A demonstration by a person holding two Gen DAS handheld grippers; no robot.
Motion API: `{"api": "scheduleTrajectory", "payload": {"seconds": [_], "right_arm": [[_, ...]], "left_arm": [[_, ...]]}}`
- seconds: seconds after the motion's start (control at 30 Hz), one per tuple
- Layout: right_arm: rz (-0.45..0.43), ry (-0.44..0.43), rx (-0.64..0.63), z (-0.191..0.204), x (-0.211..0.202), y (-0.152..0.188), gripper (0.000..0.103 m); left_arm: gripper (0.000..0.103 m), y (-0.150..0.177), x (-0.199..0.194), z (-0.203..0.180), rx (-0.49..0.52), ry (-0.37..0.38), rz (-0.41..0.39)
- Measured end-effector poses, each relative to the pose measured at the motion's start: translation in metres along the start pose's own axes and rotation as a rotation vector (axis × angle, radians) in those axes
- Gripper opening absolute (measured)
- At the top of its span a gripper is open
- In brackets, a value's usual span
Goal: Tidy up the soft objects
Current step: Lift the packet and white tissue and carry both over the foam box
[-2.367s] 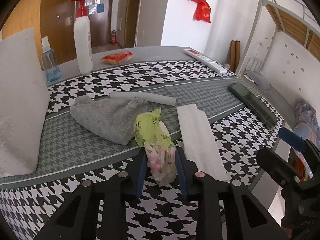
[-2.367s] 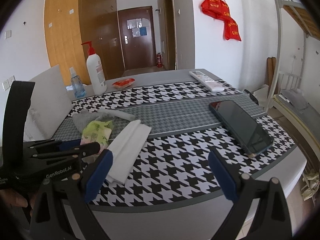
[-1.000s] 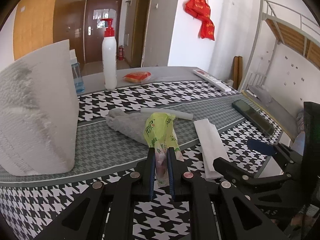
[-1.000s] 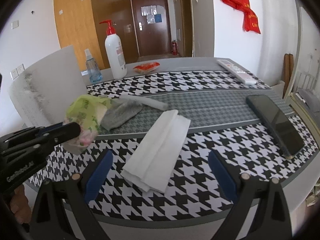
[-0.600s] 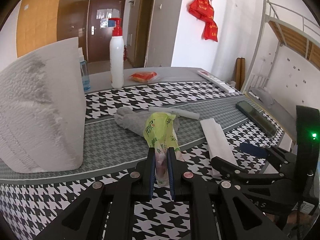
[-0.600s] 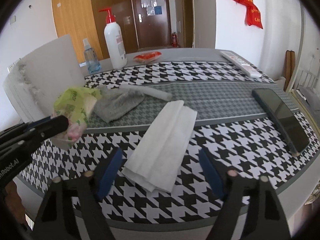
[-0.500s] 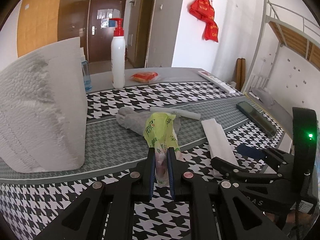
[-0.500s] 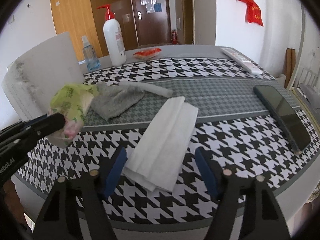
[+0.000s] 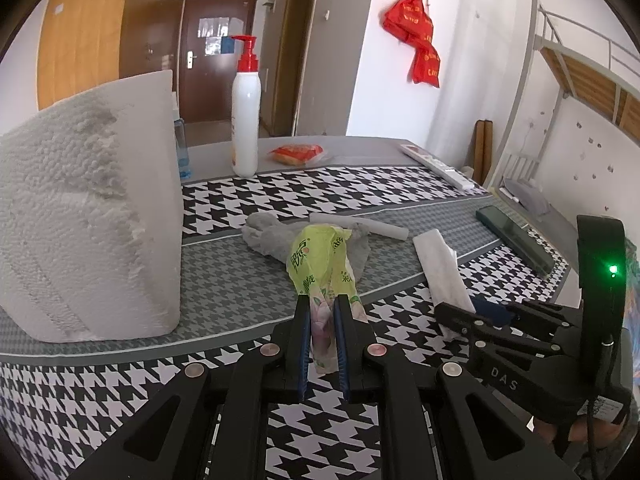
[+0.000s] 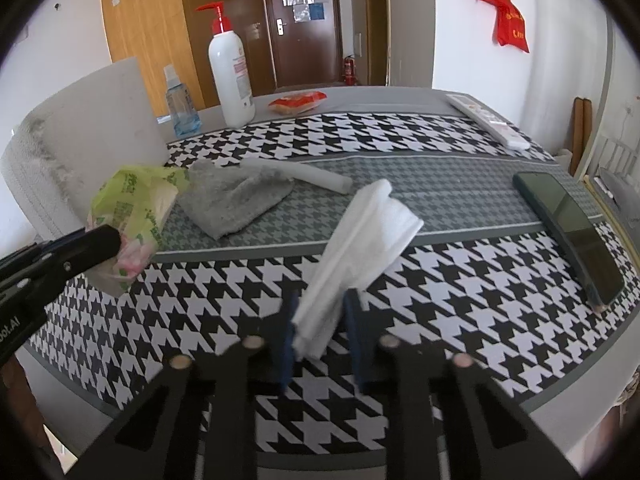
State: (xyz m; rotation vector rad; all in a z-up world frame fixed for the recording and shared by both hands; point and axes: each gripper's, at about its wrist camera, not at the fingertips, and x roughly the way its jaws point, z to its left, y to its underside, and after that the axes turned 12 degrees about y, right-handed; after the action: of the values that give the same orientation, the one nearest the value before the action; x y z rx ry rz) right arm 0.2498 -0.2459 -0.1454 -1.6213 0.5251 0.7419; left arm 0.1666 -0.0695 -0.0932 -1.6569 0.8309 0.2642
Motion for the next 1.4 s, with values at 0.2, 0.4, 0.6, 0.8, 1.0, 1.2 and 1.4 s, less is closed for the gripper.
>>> {"api": "scheduleTrajectory", "payload": {"seconds": [0.2, 0.4, 0.6, 0.8, 1.0, 1.2, 1.4], "right_arm": [[-0.026, 0.011, 0.005, -0.002, -0.009, -0.003, 0.016], [-0.055, 0.021, 0.010, -0.005, -0.020, -0.004, 0.016], [-0.078, 0.020, 0.011, -0.004, -0.030, -0.006, 0.016], [-0.106, 0.019, 0.011, -0.004, -0.042, -0.009, 0.016], [-0.143, 0.020, 0.009, -0.002, -0.057, -0.013, 0.016], [-0.178, 0.013, 0.000, 0.001, -0.068, -0.020, 0.016], [-0.212, 0.005, -0.008, 0.002, -0.078, -0.028, 0.016]], "left_arm": [[0.012, -0.001, -0.005, 0.001, 0.003, -0.003, -0.012], [0.012, -0.001, -0.011, 0.001, 0.007, -0.002, -0.024], [0.012, -0.003, -0.019, -0.001, 0.021, -0.002, -0.040], [0.012, -0.007, -0.026, -0.003, 0.031, -0.003, -0.061], [0.012, -0.014, -0.035, -0.003, 0.039, -0.006, -0.082], [0.012, -0.020, -0.041, -0.003, 0.053, -0.019, -0.096], [0.012, -0.028, -0.050, -0.002, 0.065, -0.031, -0.119]]}}
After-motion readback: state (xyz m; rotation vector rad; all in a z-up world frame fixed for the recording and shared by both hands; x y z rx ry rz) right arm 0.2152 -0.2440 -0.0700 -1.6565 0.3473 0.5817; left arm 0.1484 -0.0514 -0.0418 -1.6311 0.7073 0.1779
